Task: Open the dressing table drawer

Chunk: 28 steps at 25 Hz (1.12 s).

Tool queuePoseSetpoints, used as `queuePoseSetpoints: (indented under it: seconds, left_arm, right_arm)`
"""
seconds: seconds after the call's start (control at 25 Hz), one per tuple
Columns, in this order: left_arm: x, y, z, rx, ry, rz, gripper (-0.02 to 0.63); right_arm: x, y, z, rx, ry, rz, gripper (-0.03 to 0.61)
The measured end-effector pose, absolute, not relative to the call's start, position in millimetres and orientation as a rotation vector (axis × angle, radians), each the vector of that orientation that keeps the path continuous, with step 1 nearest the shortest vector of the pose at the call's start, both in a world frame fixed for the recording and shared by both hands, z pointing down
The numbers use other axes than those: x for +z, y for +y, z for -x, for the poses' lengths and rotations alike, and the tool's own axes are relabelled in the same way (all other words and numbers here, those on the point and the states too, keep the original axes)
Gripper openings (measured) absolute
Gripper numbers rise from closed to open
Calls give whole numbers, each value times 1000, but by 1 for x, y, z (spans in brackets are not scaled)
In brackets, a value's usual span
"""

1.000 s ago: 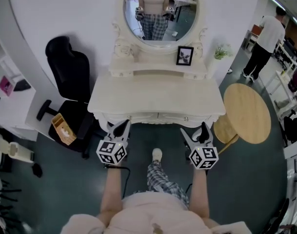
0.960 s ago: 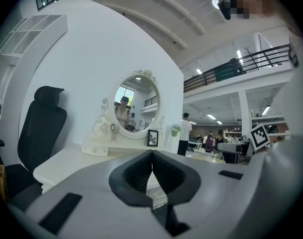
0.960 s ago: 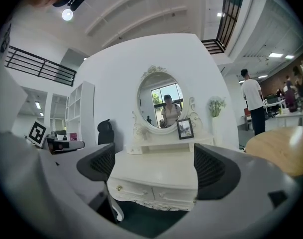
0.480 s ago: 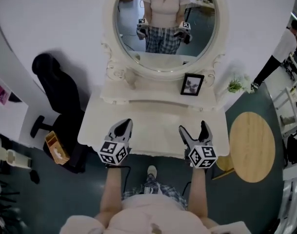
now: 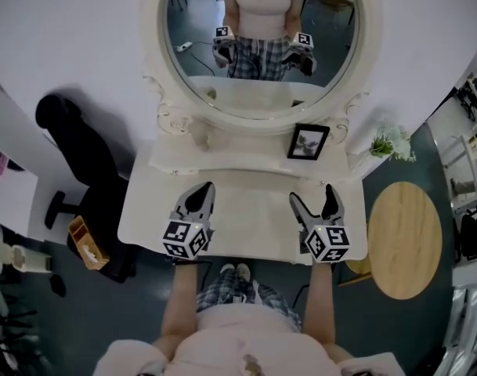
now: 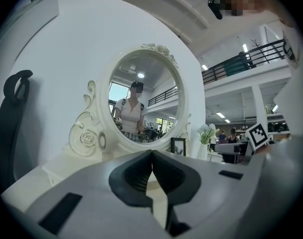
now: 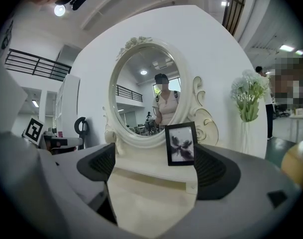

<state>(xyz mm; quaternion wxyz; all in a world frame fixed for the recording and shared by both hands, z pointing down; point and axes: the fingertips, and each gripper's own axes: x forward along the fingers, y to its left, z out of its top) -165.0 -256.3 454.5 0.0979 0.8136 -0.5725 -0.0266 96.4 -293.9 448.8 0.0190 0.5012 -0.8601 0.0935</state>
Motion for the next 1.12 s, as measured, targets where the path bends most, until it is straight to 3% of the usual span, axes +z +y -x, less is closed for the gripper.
queuePoseSetpoints:
  seconds: [0.88, 1.12]
  left_arm:
    - [509, -318, 113, 44, -1491, -2392, 28]
    - [549, -314, 101, 99, -1430, -2352, 28]
  right_arm:
    - [515, -333, -148, 417, -2434, -1677, 479]
    - [556, -348, -165, 475, -2347, -1696, 428]
